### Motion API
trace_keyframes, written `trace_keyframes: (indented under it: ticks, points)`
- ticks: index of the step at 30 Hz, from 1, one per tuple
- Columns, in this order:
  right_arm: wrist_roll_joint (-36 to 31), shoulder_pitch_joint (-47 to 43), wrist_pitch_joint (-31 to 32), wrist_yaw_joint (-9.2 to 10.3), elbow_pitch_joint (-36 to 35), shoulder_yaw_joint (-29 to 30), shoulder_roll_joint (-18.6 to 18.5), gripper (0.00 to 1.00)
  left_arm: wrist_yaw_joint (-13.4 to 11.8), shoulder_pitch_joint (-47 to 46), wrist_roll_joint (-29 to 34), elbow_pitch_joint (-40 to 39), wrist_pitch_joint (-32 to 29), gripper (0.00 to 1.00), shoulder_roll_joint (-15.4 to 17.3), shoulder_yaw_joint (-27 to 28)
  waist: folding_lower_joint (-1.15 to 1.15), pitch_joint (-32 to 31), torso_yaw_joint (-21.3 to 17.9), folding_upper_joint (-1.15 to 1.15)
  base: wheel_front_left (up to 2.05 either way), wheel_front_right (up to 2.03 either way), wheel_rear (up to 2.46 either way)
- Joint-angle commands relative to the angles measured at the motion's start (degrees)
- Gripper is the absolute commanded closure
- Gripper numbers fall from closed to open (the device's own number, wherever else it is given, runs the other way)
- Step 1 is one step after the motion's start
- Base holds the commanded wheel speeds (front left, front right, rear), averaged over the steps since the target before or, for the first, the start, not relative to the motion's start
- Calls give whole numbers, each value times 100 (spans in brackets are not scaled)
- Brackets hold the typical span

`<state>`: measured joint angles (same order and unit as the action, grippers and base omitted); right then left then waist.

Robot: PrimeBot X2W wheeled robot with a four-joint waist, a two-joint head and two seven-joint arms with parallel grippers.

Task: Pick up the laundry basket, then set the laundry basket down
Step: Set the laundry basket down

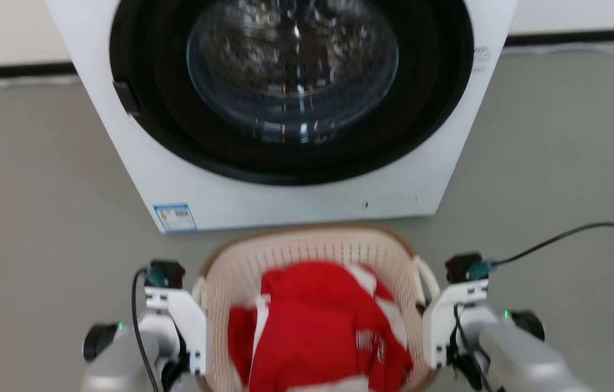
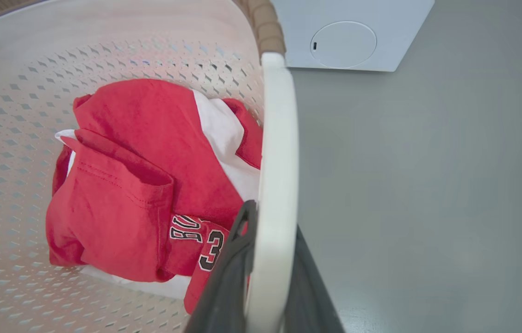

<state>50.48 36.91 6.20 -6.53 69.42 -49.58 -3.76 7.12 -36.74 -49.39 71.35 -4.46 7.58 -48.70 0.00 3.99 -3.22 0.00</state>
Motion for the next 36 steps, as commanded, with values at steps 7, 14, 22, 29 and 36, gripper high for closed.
trace_keyframes:
  ticks: [7,14,22,29,36]
  points:
    - [-104,599,-860,-96,-99,-122,89,100,-5,-836,130,-31,550,100,160,84,0,1163,74,0,0,0,0]
    - [-175,1107,-1432,-96,33,-150,89,100,-51,-1404,278,0,1029,100,233,37,0,2170,114,0,0,0,0]
    - [-308,1752,-1875,-96,258,-117,53,100,-97,-2109,407,29,1481,100,275,9,0,3332,136,0,0,0,0]
    - [-446,2175,-2074,-96,359,-9,-1,100,-146,-2557,475,58,1768,100,308,21,0,4003,131,0,0,0,0]
    - [-652,2487,-2116,-96,391,212,-79,100,-214,-2854,595,-24,1925,100,351,45,0,4408,129,0,0,0,0]
